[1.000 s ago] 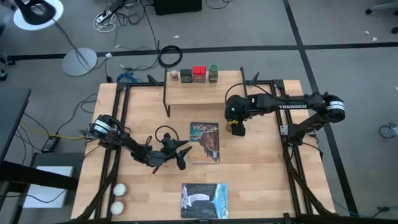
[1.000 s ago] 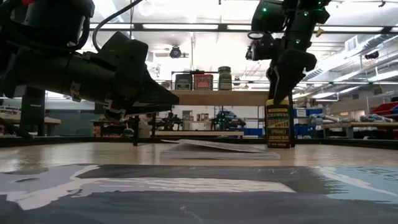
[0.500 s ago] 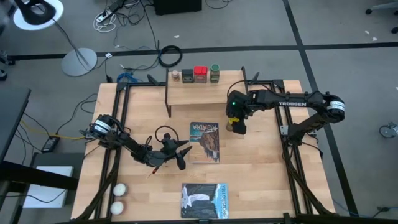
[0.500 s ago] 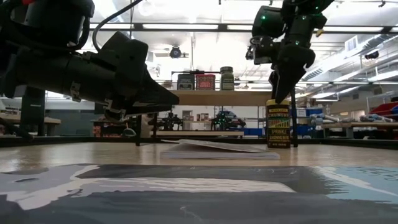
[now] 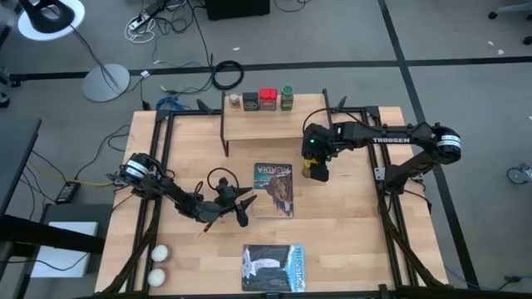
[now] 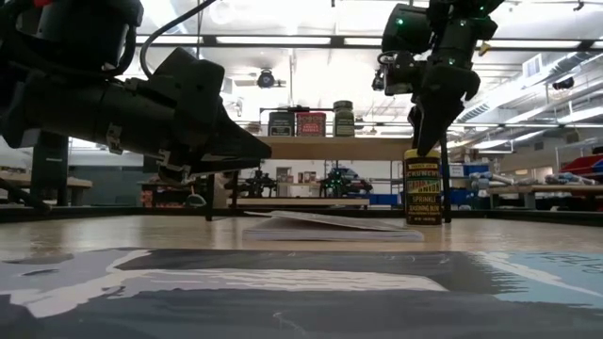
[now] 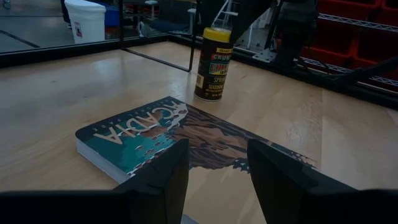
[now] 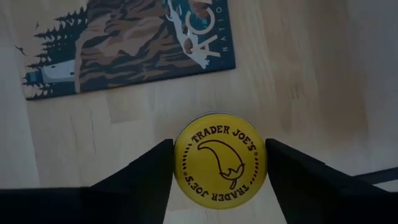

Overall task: Shelf spices
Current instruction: Put the yellow seasoning bottle on the shelf

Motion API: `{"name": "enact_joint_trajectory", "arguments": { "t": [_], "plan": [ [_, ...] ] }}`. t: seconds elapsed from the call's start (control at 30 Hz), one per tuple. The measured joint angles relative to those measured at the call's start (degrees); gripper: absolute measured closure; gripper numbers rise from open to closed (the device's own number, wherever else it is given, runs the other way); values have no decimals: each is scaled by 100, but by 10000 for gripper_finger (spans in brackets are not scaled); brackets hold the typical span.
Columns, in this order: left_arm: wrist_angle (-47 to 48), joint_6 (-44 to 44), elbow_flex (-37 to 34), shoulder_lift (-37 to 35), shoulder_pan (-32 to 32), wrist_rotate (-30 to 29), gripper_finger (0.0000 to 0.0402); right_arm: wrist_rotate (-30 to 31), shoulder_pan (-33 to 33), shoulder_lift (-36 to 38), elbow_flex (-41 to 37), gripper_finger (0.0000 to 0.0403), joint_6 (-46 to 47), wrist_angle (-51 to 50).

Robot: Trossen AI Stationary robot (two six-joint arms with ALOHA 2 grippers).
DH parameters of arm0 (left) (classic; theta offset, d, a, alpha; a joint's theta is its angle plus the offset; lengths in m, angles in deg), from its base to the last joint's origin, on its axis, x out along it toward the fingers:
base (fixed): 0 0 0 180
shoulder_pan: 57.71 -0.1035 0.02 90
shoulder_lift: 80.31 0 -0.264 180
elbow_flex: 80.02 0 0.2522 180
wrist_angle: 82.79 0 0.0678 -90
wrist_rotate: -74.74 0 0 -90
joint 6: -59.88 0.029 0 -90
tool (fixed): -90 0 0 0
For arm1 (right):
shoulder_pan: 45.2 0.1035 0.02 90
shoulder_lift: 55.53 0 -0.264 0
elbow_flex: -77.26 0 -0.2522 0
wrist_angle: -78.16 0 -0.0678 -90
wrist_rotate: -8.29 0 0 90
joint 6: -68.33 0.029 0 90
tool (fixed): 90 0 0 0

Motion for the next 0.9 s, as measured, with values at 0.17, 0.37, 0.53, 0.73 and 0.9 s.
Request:
{"name": "enact_joint_trajectory", "arguments": {
  "t": [0.17, 0.37, 0.53, 0.73, 0.9],
  "plan": [
    [0, -2, 0, 0, -2, 0, 235, 62, 122, 0, 11, 186, 55, 26],
    [-3, -11, 0, 0, -2, 0, 235, 128, 330, 0, 11, 177, 159, 26],
    [-5, -14, 1, 0, -2, 0, 235, 193, 437, 0, 11, 187, 261, 26],
    [-11, -17, 0, 0, -2, 0, 235, 260, 538, 0, 11, 188, 360, 28],
    [-18, -20, 1, -1, -2, 0, 235, 399, 597, 0, 9, 188, 366, 47]
  ]
}}
